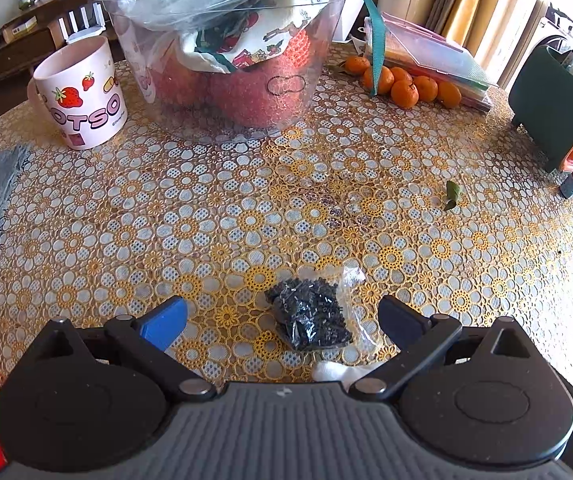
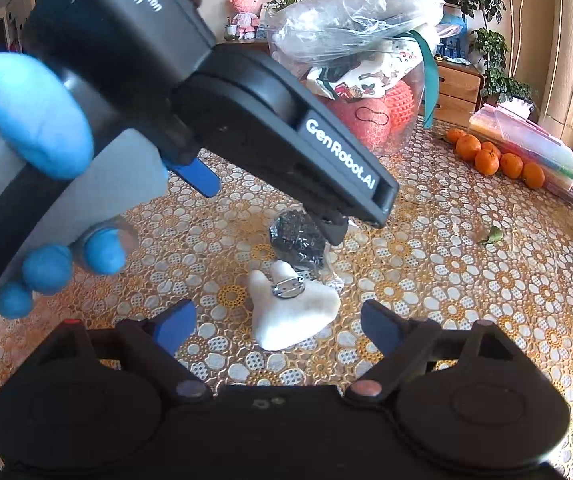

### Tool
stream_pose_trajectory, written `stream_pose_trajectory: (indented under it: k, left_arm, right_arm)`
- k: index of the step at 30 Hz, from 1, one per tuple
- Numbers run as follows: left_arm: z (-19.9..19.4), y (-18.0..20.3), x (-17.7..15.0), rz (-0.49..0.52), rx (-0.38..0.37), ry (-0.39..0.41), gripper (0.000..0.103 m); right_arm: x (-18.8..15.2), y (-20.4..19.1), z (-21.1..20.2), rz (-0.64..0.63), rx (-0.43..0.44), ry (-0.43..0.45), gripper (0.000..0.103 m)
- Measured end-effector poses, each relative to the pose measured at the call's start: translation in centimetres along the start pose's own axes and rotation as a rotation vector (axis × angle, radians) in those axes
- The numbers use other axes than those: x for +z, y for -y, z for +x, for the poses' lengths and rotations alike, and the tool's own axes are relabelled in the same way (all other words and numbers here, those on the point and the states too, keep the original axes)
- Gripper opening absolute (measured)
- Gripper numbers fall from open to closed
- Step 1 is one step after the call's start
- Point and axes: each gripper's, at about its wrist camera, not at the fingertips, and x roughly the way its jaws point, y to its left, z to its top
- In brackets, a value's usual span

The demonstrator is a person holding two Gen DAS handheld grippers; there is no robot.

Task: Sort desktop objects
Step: 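Move left tool to black bagged packet while right tool approaches white figurine, then close left tool on black packet while right tool closes on white figurine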

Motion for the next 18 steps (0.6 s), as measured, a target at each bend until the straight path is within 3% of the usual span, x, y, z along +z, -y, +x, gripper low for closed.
stream_pose_trajectory:
  k: [18]
  left_arm:
    - [2.6,0.9,0.1,0.030,0.018,-0.020,0.099]
  right_arm:
    - [0.0,0.4,1.8,0.025,-0.020,-0.015,0.073]
